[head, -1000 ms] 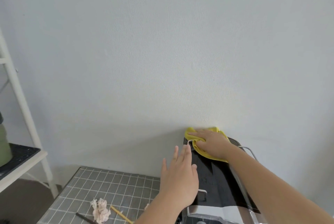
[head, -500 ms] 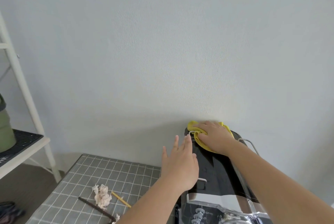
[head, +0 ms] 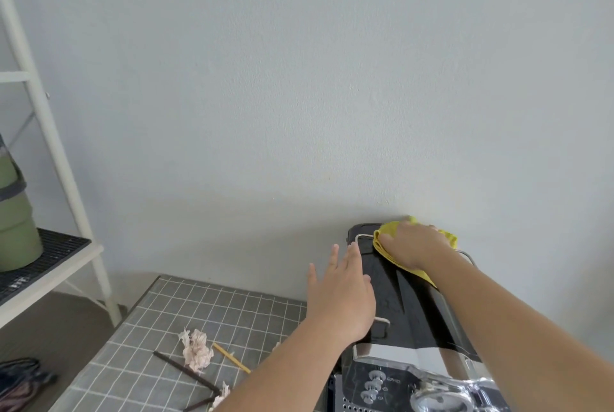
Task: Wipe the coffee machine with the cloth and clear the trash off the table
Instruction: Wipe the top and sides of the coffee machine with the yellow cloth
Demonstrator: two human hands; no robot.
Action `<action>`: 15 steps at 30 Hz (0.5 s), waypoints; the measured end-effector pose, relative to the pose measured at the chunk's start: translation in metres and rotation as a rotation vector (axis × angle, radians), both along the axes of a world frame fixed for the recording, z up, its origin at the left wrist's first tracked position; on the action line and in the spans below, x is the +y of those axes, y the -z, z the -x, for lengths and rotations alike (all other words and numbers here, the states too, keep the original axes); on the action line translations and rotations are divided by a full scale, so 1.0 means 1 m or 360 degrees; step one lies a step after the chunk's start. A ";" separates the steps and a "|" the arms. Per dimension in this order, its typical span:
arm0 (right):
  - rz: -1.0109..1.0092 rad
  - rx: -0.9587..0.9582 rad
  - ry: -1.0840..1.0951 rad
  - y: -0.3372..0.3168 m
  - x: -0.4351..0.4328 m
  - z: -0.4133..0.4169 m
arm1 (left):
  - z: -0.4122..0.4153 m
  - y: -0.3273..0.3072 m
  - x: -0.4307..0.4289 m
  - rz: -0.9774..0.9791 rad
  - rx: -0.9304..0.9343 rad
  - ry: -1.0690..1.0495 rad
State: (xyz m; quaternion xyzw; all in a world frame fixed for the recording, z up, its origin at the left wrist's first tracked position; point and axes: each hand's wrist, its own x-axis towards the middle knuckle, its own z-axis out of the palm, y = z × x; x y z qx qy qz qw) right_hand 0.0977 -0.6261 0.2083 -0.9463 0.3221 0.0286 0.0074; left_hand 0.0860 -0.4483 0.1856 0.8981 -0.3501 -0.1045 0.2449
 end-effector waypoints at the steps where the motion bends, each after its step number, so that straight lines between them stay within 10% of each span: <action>1: -0.0071 -0.0035 -0.0161 0.001 0.002 -0.003 | 0.000 0.000 0.000 0.0000 -0.0005 0.0005; 15: -0.0797 -0.0339 -0.0522 -0.011 0.002 0.014 | 0.000 -0.005 -0.002 -0.0069 -0.0041 -0.0014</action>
